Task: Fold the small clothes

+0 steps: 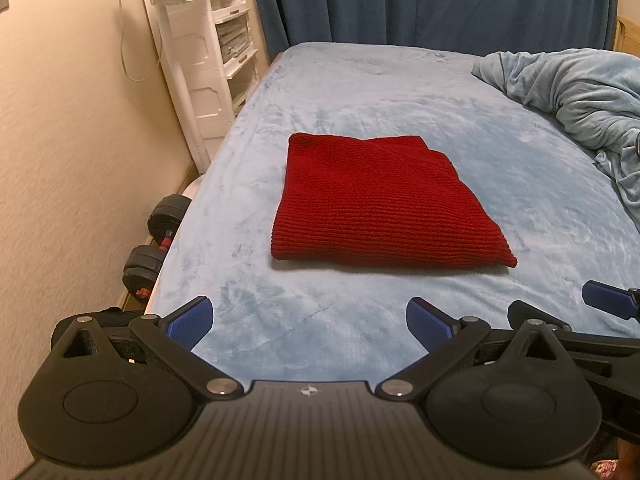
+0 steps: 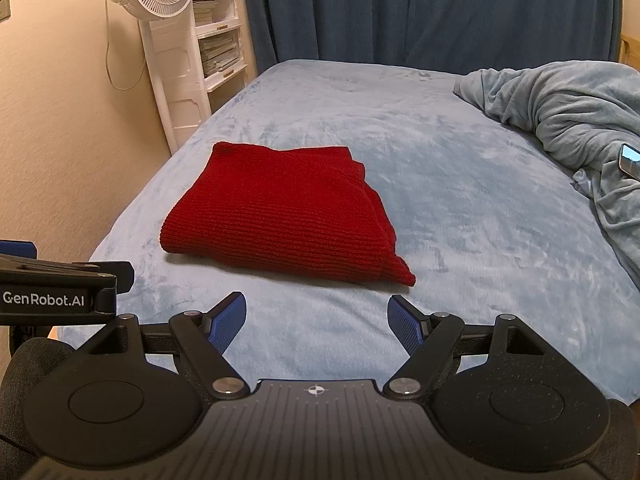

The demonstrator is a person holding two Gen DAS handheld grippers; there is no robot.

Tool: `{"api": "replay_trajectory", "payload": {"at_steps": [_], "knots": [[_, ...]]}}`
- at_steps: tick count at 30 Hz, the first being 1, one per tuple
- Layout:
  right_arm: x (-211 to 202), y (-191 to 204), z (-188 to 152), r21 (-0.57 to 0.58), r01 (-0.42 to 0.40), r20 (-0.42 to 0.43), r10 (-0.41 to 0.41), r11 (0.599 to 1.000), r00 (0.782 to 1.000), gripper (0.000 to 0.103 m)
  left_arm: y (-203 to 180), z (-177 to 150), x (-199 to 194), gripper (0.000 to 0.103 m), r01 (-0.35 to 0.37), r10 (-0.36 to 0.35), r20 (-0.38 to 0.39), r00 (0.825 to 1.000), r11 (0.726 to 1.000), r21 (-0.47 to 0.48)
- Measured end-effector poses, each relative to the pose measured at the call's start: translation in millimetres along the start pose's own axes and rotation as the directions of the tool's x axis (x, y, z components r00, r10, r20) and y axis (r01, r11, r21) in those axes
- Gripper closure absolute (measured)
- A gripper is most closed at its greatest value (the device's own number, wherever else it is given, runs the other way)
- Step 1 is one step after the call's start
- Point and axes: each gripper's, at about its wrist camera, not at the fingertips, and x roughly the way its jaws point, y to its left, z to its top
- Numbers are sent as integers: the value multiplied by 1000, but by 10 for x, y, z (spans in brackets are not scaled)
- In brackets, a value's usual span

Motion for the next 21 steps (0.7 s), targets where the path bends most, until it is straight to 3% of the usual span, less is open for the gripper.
{"api": "replay_trajectory", "payload": {"at_steps": [15,21], "knots": [[0,9,3,-1,1,0,-1,1000,1000,24,16,-2,7,0,0,0,0,1000,1000,1],[-3,8,3,-2,0,-1,0,1000,1000,24,38,-41,9,0,-35,35,16,999,999,31]]}}
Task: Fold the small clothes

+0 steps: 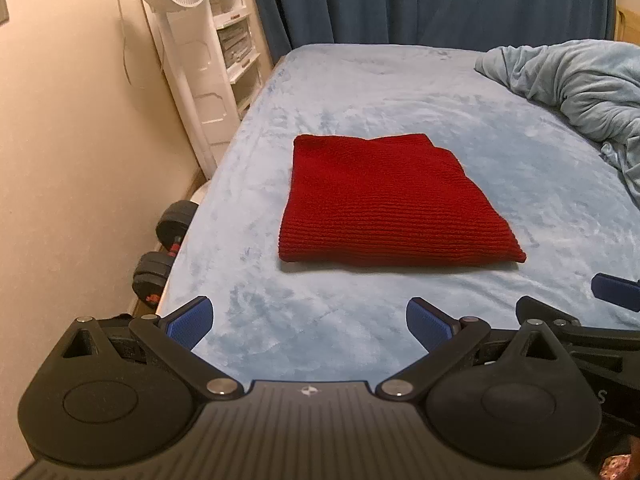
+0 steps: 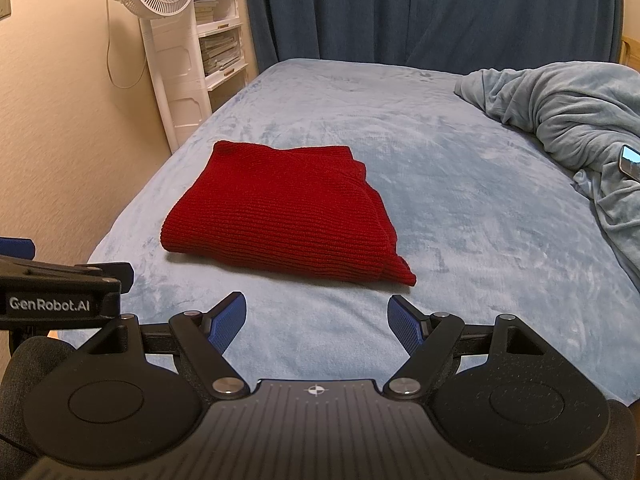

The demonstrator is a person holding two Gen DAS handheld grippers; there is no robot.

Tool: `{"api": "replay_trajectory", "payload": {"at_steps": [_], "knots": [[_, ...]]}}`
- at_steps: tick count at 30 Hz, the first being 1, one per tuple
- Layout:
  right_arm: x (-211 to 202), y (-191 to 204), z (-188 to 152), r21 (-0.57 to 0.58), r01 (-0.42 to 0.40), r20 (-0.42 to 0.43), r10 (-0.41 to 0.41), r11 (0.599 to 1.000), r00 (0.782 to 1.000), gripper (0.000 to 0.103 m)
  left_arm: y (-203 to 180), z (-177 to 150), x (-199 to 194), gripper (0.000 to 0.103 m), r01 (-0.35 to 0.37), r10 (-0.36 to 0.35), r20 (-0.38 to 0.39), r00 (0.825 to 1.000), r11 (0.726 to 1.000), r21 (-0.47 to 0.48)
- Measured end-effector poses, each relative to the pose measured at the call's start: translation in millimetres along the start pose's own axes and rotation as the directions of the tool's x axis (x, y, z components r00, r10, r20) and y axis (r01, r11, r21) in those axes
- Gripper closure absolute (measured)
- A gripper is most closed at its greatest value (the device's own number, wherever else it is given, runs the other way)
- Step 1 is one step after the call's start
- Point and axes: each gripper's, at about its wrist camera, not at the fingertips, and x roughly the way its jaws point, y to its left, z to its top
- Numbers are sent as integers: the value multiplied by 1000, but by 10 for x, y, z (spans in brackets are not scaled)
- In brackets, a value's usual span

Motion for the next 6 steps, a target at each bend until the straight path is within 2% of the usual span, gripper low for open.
{"api": "replay_trajectory", "payload": {"at_steps": [6], "knots": [[-17,-48,-2,-5,-15,1,15,1000,1000,24,14,-23,2,0,-4,3,-15,1000,1000,-12]]}}
